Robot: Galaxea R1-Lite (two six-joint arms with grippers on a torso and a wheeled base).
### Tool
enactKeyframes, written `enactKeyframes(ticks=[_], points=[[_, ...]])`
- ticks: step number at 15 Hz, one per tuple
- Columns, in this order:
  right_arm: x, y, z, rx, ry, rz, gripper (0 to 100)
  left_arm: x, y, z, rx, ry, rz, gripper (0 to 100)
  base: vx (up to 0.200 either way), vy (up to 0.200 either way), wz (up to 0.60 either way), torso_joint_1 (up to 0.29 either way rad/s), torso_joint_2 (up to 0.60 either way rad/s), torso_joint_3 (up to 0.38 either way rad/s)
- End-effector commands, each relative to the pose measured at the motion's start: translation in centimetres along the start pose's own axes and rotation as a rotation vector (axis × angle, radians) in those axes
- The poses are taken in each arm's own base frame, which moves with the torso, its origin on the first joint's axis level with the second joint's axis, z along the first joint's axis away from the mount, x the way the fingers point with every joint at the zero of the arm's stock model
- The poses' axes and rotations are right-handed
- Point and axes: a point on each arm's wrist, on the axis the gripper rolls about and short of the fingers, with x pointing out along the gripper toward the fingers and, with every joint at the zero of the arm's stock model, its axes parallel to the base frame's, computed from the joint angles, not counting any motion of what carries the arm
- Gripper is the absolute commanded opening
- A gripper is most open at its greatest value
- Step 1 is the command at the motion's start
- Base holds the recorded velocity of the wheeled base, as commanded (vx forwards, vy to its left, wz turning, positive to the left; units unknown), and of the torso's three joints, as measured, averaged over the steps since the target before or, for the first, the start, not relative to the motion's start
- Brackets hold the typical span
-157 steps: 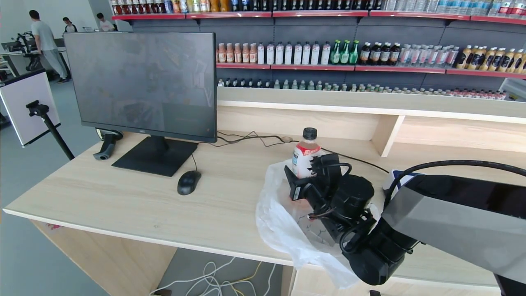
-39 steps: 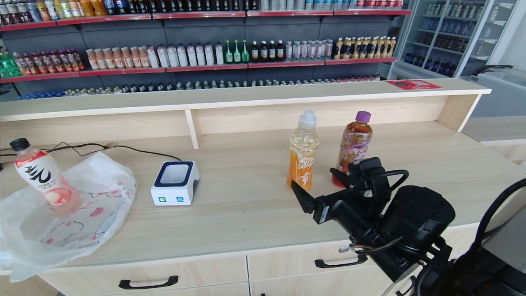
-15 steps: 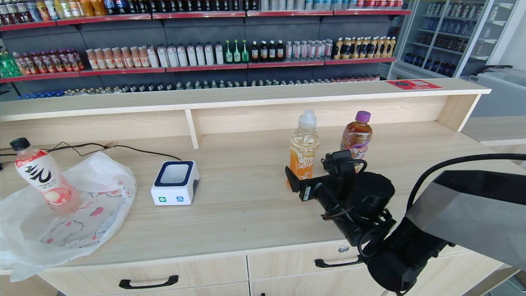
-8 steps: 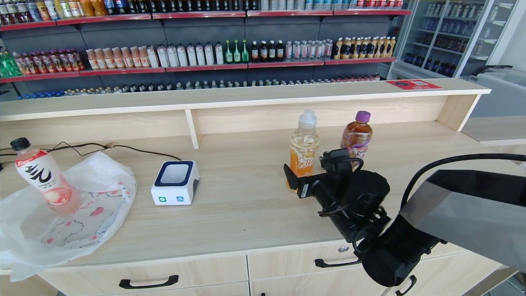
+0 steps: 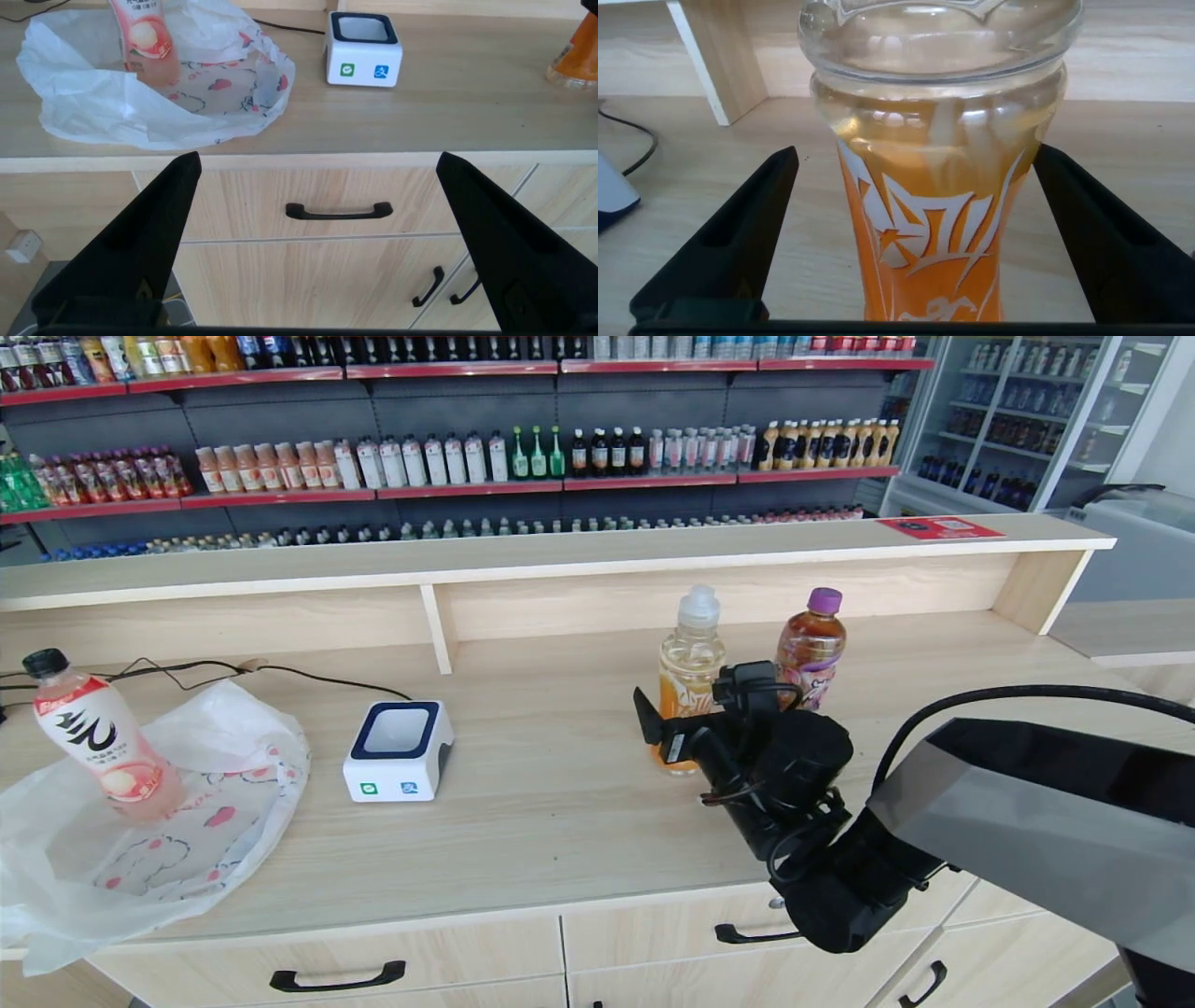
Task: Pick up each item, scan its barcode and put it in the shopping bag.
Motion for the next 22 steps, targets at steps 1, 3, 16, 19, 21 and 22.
enactKeyframes(ticks=[1, 3, 16, 19, 21, 22], points=[[0.4, -0.1, -0.3, 0.001, -0.007, -0.006, 100, 0.0, 0.0, 0.0, 0.0, -0.001, 0.002, 100, 0.0, 0.0, 0.0, 0.0, 0.0, 0.0], [0.8, -0.8, -0.2, -0.001, -0.015, -0.024, 100, 0.0, 0.0, 0.0, 0.0, 0.001, 0.001, 100, 0.0, 0.0, 0.0, 0.0, 0.0, 0.0], [1.6, -0.7, -1.0, 0.0, -0.027, -0.026, 100, 0.0, 0.0, 0.0, -0.002, 0.001, 0.0, 100, 0.0, 0.0, 0.0, 0.0, 0.0, 0.0], [1.7, -0.7, -1.1, -0.006, -0.027, -0.027, 100, 0.0, 0.0, 0.0, -0.002, -0.001, 0.002, 100, 0.0, 0.0, 0.0, 0.0, 0.0, 0.0], [1.7, -0.7, -1.1, -0.006, -0.027, -0.029, 100, 0.0, 0.0, 0.0, -0.002, -0.001, 0.002, 100, 0.0, 0.0, 0.0, 0.0, 0.0, 0.0], [1.7, -0.7, -1.1, -0.007, -0.027, -0.03, 100, 0.0, 0.0, 0.0, -0.002, 0.001, 0.001, 100, 0.0, 0.0, 0.0, 0.0, 0.0, 0.0]])
